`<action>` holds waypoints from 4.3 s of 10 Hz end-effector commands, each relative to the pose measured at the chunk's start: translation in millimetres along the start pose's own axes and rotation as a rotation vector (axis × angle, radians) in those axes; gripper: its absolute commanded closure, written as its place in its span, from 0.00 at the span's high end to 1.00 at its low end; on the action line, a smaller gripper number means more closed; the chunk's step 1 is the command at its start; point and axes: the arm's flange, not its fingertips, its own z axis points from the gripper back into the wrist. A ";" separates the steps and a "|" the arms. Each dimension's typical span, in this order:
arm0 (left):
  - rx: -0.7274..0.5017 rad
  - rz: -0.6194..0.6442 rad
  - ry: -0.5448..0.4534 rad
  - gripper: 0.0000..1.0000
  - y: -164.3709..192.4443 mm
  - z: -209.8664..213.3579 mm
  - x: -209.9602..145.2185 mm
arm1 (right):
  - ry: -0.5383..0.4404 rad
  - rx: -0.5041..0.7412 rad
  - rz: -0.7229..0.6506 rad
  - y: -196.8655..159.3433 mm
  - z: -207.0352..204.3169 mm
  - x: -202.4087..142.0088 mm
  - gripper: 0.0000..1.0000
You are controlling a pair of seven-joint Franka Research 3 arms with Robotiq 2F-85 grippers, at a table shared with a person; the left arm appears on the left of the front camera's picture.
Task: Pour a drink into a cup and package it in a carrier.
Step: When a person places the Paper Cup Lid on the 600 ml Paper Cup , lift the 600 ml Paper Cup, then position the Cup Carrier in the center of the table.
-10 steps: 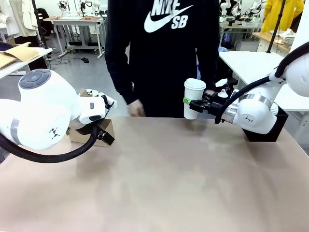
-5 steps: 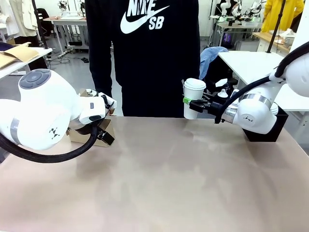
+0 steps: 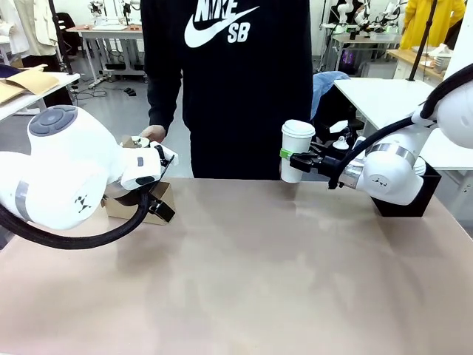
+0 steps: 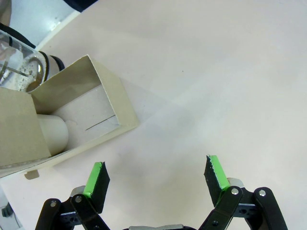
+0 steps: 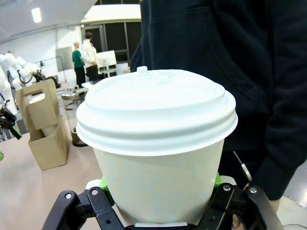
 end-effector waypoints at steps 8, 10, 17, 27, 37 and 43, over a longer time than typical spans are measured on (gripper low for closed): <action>-0.002 0.001 -0.001 1.00 0.4 0.3 -0.1 | -0.013 0.169 0.078 132.5 41.9 213.2 0.81; -0.002 0.001 -0.001 1.00 0.4 0.3 -0.1 | 0.011 0.207 0.094 145.9 58.5 234.1 0.81; -0.002 0.001 -0.001 1.00 0.4 0.3 -0.1 | -0.005 0.227 0.118 160.6 60.0 237.5 0.81; -0.016 0.050 0.019 1.00 14.4 33.3 16.9 | -0.005 0.227 0.118 160.6 60.0 237.5 0.81; 0.093 0.353 0.211 1.00 83.9 139.2 124.1 | -0.005 0.227 0.118 160.6 60.0 237.5 0.81; 0.079 0.457 0.247 1.00 129.9 77.7 133.3 | -0.005 0.227 0.118 160.6 60.0 237.5 0.81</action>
